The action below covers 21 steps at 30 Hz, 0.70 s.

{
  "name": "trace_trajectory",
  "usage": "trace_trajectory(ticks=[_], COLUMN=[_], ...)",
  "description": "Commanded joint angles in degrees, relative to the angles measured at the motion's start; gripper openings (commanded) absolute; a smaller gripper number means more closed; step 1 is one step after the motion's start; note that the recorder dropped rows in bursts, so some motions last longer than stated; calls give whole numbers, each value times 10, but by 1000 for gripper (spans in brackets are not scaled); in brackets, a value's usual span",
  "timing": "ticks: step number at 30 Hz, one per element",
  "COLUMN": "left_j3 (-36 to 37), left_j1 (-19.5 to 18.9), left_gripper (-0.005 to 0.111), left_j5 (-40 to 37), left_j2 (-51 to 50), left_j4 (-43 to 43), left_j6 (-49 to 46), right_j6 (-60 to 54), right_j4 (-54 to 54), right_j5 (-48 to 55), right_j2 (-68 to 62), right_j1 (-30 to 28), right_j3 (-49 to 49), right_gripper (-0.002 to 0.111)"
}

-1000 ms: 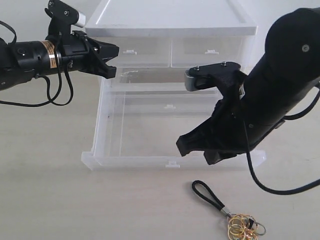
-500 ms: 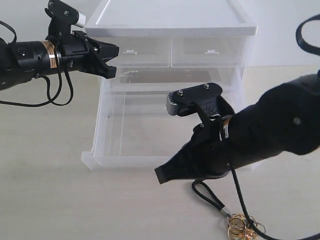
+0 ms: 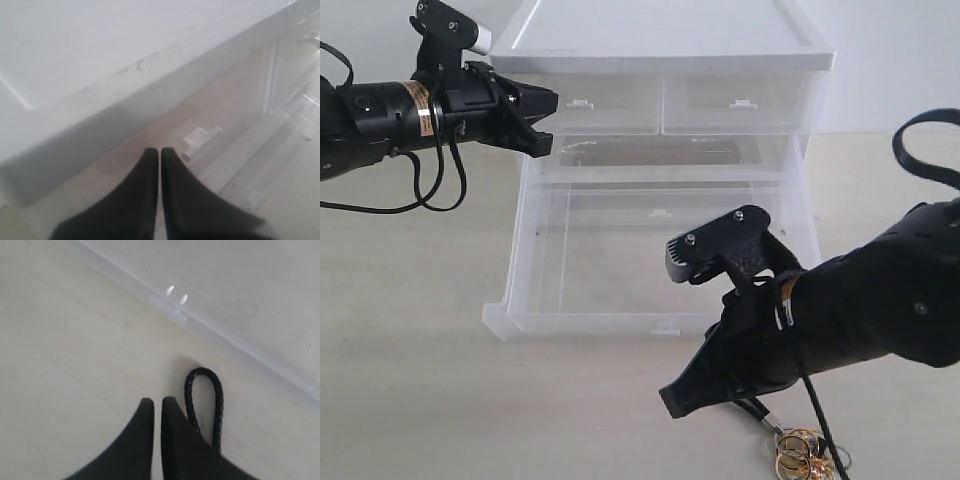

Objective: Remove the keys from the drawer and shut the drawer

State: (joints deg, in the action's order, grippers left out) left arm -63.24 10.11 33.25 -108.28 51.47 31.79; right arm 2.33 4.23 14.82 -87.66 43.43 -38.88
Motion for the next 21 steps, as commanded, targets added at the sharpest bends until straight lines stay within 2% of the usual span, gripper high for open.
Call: trace_trajectory(ticks=[1, 4, 9, 11, 15, 21], left_j3=[-22, -22, -22, -22, -22, -22], left_j1=[-15, -15, -15, -15, -15, -15], left_gripper=[4, 4, 4, 4, 4, 4], left_j5=[-63, -63, -63, -63, -62, -62], left_j2=[-1, -1, -1, -1, -1, -1], left_j4=[-150, -150, -150, -150, -150, -150], left_j6=[8, 8, 8, 8, 8, 8], right_j6=[-54, -111, -117, -121, -118, -114], right_j4=[-26, -25, -95, -136, -238, -295], right_j5=[13, 82, 149, 155, 198, 205], right_j2=[-8, 2, 1, -4, -27, -57], right_j1=[5, 12, 11, 11, 11, 11], right_j3=[-9, -51, -110, -115, -115, -115], right_gripper=[1, 12, 51, 59, 59, 59])
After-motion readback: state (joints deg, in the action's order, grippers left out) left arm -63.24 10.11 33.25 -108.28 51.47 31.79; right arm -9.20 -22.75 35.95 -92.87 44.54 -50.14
